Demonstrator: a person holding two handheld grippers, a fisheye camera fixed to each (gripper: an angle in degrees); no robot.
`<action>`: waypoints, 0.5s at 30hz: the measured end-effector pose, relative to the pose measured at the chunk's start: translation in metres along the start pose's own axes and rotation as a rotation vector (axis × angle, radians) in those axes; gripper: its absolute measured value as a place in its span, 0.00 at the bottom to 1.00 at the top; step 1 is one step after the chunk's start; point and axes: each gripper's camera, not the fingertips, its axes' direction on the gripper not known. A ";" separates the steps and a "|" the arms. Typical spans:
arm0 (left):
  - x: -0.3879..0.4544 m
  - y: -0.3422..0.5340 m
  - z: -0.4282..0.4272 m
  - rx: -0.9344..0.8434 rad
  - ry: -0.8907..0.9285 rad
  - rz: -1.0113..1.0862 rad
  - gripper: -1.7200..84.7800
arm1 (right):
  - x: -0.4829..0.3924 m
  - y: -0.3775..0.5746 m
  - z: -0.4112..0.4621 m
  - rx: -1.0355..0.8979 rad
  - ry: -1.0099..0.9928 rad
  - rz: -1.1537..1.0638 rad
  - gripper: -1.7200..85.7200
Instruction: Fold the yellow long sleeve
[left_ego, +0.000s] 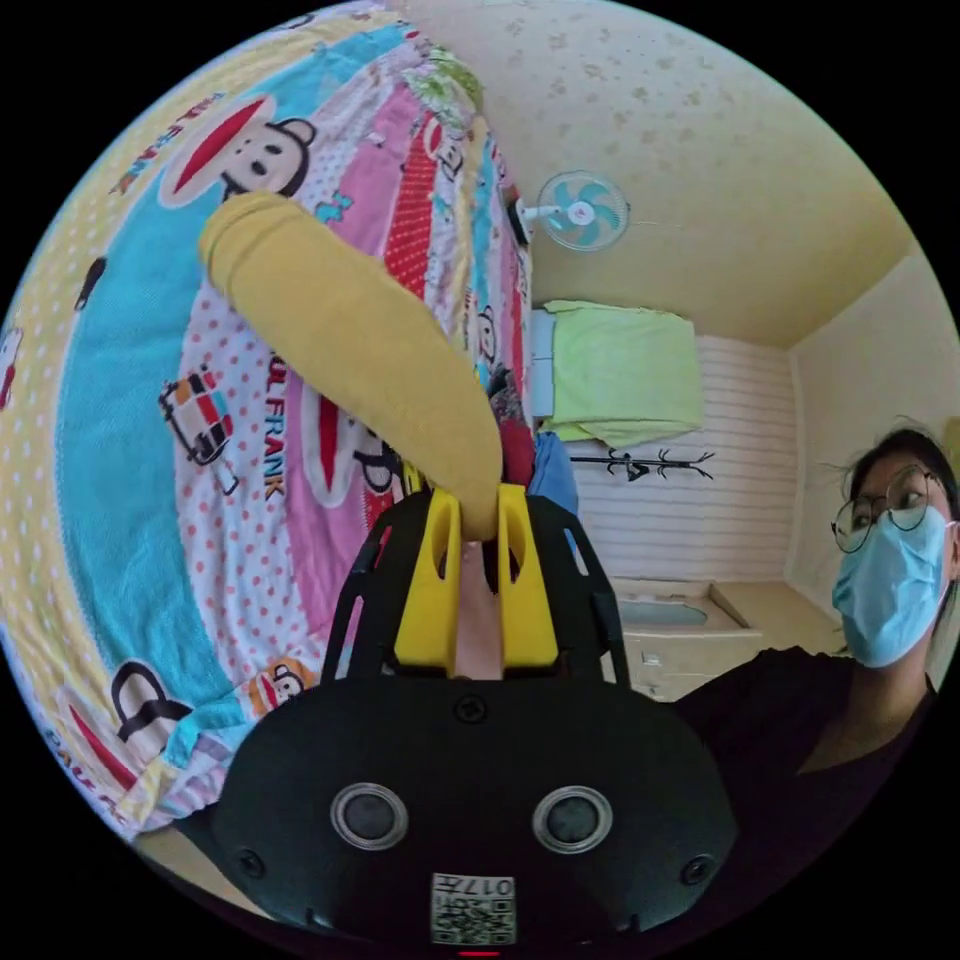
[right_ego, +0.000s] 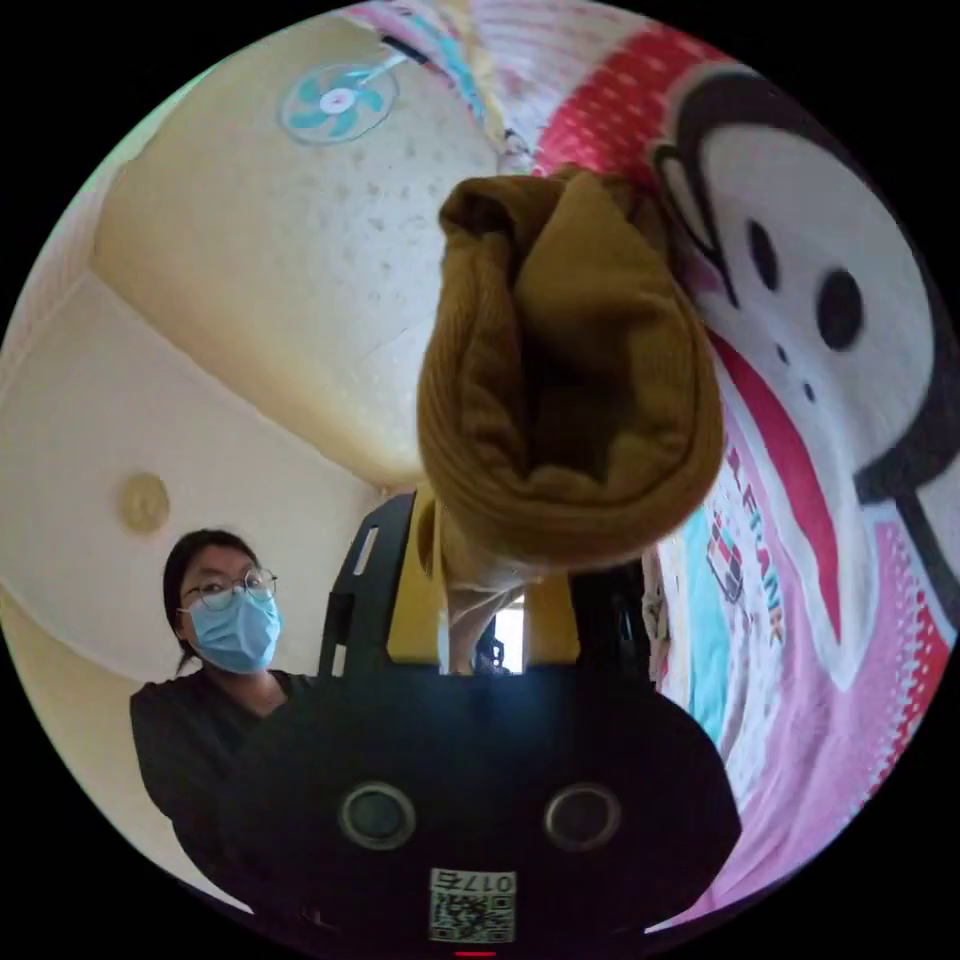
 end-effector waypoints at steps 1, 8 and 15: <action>0.024 -0.012 0.011 -0.029 -0.003 0.061 0.09 | -0.030 -0.014 0.005 -0.007 0.056 -0.054 0.13; 0.113 -0.017 0.110 -0.254 -0.051 0.147 0.11 | -0.161 -0.032 -0.037 0.047 0.433 -0.210 0.12; 0.053 0.088 0.167 -0.796 -0.408 -0.085 0.11 | -0.121 0.102 -0.170 0.137 1.194 0.533 0.05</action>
